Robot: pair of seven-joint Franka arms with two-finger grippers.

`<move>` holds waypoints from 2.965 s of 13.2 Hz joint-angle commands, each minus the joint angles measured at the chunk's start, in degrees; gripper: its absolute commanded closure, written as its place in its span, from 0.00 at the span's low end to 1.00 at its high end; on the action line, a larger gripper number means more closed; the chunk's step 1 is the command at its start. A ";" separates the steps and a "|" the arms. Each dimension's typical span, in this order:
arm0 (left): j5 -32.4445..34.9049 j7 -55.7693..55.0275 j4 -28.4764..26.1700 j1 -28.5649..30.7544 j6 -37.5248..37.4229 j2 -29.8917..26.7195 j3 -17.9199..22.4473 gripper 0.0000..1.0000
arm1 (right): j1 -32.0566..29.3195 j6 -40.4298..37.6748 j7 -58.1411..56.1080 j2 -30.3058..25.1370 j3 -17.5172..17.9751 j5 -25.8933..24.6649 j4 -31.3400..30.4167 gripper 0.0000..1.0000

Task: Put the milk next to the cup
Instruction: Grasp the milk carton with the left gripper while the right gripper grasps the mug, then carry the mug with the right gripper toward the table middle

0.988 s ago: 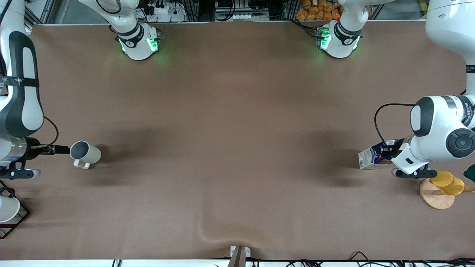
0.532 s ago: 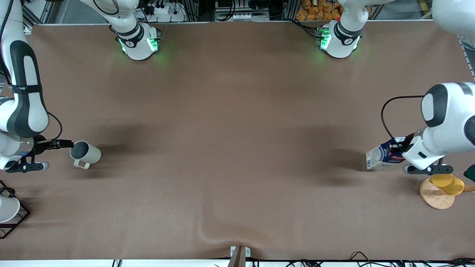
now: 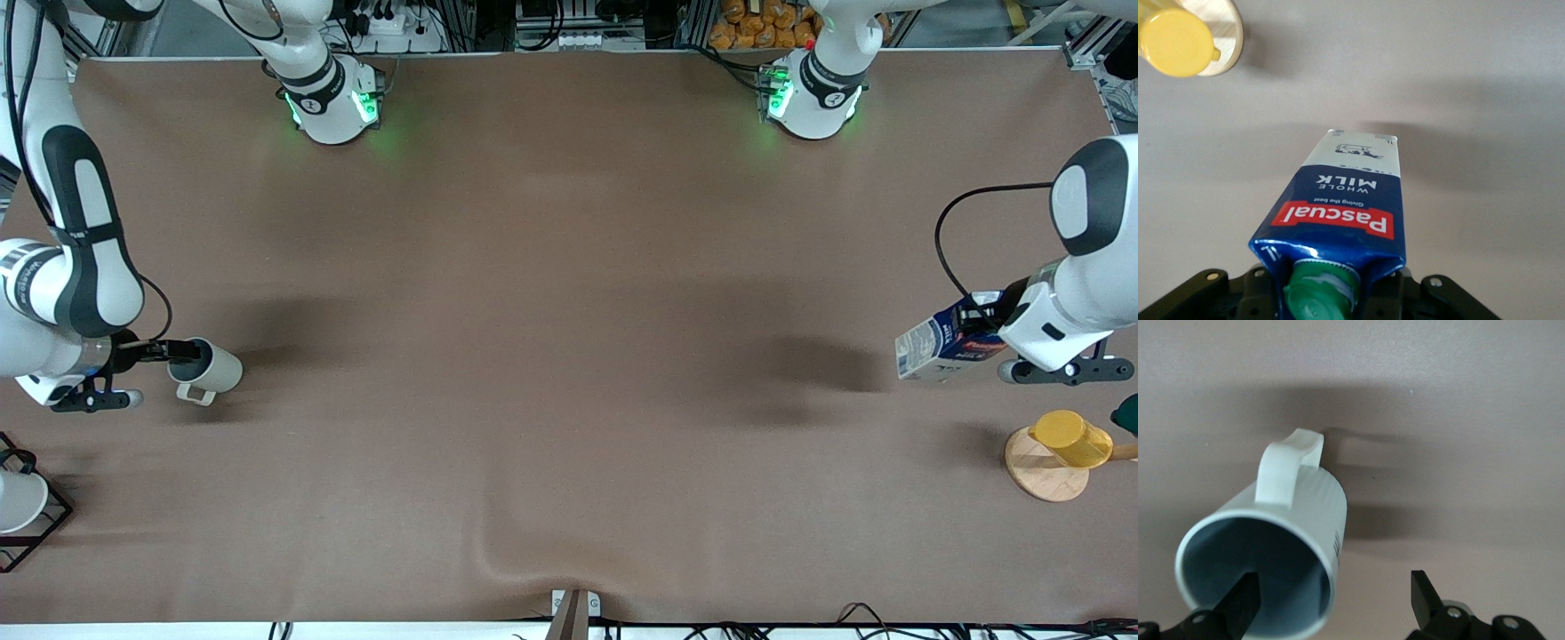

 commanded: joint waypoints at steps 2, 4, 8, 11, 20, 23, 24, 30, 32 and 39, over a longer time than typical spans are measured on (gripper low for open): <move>-0.94 -1.40 -1.28 -1.03 -1.72 -1.57 -0.09 0.62 | -1.41 1.92 -0.22 1.94 0.81 3.97 0.76 0.97; -1.72 -2.36 -1.28 -0.85 -1.72 -2.01 -0.27 0.62 | -1.32 1.84 -0.13 2.03 0.81 3.97 1.37 1.00; -2.17 -2.45 -2.59 -0.94 -1.98 -5.08 -0.27 0.62 | -1.23 1.23 -0.48 1.68 0.81 3.97 2.68 1.00; -3.30 -2.72 -5.58 -1.12 -1.98 -8.51 -0.27 0.62 | -0.44 -0.88 -2.93 -1.56 0.98 3.88 5.32 1.00; -4.98 -3.33 -7.17 -3.31 -3.04 -9.48 -0.27 0.61 | 9.20 -5.90 -8.75 -1.85 8.28 4.15 11.13 1.00; -4.98 -3.42 -7.34 -3.31 -3.04 -9.39 -0.27 0.60 | 19.22 -5.20 -8.40 0.08 8.28 4.50 11.22 1.00; -4.98 -3.42 -7.43 -3.23 -3.04 -9.48 -0.27 0.60 | 22.47 -3.54 -8.40 2.01 8.28 6.24 11.65 1.00; -4.98 -3.42 -7.43 -3.31 -2.95 -9.04 -0.27 0.60 | 37.51 14.48 -8.13 10.45 8.19 10.21 15.51 1.00; -6.46 -3.68 -7.43 -4.10 -2.95 -8.86 -0.27 0.60 | 39.98 17.03 -6.56 11.60 8.10 10.21 16.14 1.00; -9.01 -6.40 -6.99 -5.07 -2.69 -8.95 -0.27 0.60 | 46.22 16.78 4.76 11.52 7.58 9.16 15.35 0.70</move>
